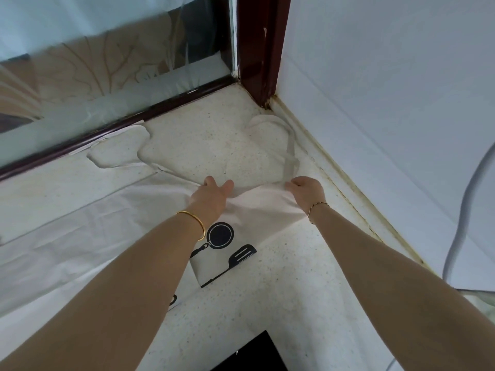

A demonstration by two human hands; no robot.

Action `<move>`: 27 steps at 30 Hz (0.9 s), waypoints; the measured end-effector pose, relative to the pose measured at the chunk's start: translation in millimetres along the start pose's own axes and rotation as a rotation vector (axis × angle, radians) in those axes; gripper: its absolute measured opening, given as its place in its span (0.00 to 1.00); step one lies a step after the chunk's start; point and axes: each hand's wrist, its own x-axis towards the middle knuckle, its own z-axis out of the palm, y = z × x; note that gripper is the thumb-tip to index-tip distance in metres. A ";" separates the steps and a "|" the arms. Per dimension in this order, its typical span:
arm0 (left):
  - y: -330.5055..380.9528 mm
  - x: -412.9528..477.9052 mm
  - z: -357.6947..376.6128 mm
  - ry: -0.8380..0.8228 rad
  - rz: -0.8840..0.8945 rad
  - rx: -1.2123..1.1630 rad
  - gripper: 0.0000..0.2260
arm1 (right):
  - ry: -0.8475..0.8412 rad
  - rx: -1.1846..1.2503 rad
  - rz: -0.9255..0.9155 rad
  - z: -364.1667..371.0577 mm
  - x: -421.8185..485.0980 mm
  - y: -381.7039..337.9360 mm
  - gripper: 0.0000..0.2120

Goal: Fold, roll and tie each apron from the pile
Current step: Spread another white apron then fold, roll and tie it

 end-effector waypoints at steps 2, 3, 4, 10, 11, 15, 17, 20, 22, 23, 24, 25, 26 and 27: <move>-1.7 0.3 -1.2 -0.004 -0.001 -0.004 0.27 | 0.045 0.112 -0.072 -1.3 0.1 4.6 0.12; -2.0 0.1 -2.0 -0.004 -0.003 -0.010 0.27 | 0.071 0.117 -0.087 -1.2 0.0 8.0 0.09; -2.0 -0.4 -2.0 -0.006 -0.005 -0.017 0.28 | 0.080 0.102 -0.090 -0.6 -0.7 10.3 0.07; 3.9 -6.5 -10.1 0.082 -0.051 -0.060 0.31 | 0.138 -0.140 0.085 -7.1 5.1 19.4 0.11; 9.9 -8.7 -14.3 0.135 0.014 -0.026 0.28 | 0.154 -0.211 0.116 -9.7 3.7 20.5 0.10; 47.9 -17.6 -14.0 0.102 0.436 0.128 0.23 | 0.057 -0.386 0.239 -17.5 -1.7 25.9 0.14; 56.1 -12.7 -6.1 0.062 0.398 0.143 0.29 | -0.005 -0.351 0.254 -18.4 3.1 31.7 0.18; 55.3 -9.1 4.4 0.016 0.339 0.143 0.36 | -0.107 -0.018 0.255 -22.3 2.1 35.4 0.11; 53.7 -9.8 8.7 0.003 0.342 0.164 0.38 | -0.124 -0.075 0.247 -24.5 0.9 34.2 0.10; 54.1 -11.1 9.1 0.004 0.341 0.175 0.38 | -0.119 -0.175 0.241 -24.1 0.5 32.8 0.12; 55.2 -11.9 9.7 0.008 0.340 0.186 0.38 | -0.080 -0.259 0.235 -23.1 2.0 32.7 0.12; 56.4 -12.4 10.6 0.011 0.338 0.198 0.38 | -0.048 -0.312 0.242 -22.3 2.8 32.6 0.11; 57.3 -12.8 11.3 0.011 0.335 0.211 0.37 | -0.029 -0.335 0.246 -21.2 4.5 33.9 0.10; 57.8 -12.8 12.5 0.011 0.335 0.223 0.36 | -0.014 -0.339 0.259 -20.4 5.8 35.7 0.09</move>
